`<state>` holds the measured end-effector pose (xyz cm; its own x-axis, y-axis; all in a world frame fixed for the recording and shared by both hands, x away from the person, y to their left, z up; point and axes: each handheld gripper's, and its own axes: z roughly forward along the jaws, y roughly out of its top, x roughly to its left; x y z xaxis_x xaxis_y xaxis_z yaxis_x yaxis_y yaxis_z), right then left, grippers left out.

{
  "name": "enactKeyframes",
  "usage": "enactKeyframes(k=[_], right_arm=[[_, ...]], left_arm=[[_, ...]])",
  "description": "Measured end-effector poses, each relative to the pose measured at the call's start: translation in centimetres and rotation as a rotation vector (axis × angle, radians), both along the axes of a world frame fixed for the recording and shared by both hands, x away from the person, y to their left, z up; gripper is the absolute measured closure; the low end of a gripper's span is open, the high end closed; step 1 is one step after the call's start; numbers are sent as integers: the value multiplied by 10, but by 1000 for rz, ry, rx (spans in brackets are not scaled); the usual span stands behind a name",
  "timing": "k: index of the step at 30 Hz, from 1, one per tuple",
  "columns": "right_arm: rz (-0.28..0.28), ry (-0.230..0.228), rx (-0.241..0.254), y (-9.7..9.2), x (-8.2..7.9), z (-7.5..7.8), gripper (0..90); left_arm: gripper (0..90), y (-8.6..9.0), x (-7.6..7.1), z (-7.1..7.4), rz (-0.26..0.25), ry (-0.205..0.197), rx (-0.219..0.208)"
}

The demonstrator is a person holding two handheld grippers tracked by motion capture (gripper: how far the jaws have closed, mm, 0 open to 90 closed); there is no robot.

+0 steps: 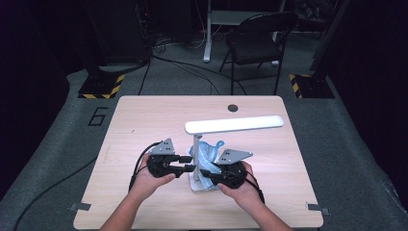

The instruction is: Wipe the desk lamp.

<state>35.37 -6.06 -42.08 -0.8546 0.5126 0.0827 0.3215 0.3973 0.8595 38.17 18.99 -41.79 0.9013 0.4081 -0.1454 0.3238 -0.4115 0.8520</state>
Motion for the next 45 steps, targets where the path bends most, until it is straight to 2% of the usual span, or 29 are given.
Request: enactKeyframes(k=[7,14,20,25,32,36,41,45], right_arm=[[1,-45,-15,0,-2,15,660],[0,-92,15,1,-4,34,661],[4,-122,25,1,-6,44,660],[0,-133,28,0,-7,50,660],[-3,-157,42,-2,-10,61,660],[-11,-167,50,-2,-11,66,660],[-19,-168,51,-3,-12,71,660],[-14,-176,49,-4,-12,77,660]], left_arm=[[613,1,1,0,-3,-1,2],[611,3,2,0,0,2,-2],[610,3,2,0,-2,11,-4],[610,3,3,0,2,-1,-2],[610,2,3,0,1,4,-5],[610,2,3,1,-8,4,9],[610,2,3,1,-11,12,6],[611,0,3,0,2,9,-2]])
